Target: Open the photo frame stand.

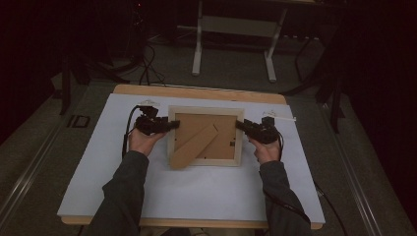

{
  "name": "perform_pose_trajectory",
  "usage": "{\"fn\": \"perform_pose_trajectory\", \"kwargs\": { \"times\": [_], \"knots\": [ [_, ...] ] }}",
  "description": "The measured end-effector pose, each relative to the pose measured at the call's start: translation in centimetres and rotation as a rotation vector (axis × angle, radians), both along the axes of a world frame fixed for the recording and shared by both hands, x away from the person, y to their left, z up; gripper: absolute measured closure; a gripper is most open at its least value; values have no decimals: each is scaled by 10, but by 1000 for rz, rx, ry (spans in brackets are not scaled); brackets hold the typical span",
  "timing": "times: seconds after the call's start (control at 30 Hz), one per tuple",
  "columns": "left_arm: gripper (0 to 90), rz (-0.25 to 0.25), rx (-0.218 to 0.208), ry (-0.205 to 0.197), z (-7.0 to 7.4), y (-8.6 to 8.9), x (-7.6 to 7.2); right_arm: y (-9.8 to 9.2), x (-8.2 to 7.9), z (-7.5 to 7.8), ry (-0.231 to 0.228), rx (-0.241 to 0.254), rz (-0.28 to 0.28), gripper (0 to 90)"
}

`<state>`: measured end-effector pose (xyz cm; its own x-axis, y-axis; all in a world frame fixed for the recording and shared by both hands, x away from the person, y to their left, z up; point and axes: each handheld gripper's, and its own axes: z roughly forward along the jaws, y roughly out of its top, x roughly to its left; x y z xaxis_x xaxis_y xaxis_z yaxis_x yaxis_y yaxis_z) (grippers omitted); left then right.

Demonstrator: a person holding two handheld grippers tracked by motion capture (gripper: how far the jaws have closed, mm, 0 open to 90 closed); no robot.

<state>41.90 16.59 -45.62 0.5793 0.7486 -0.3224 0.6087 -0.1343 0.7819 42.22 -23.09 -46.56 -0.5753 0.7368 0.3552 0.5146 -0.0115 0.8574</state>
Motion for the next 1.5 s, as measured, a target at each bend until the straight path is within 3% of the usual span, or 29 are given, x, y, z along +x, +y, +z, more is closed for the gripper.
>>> {"fn": "perform_pose_trajectory", "kwargs": {
  "times": [0.2, 0.7, 0.9, 1.1, 1.5],
  "knots": [
    [569, -8, -21, 12, 2, 3, -1, 0, -1, 2, -6, -9, 3, 622],
    [583, -14, -8, -17, 8, -1, -3, -1, -5, 10, -27, -39, -6, 626],
    [583, -16, 2, -35, 10, -2, -4, -2, -6, 12, -37, -51, -8, 626],
    [580, -4, 7, -85, 13, -4, -5, -1, -7, 19, -67, -83, -17, 628],
    [571, 11, 16, -125, 15, -5, -4, 3, -7, 22, -103, -103, -27, 628]
  ]
}}
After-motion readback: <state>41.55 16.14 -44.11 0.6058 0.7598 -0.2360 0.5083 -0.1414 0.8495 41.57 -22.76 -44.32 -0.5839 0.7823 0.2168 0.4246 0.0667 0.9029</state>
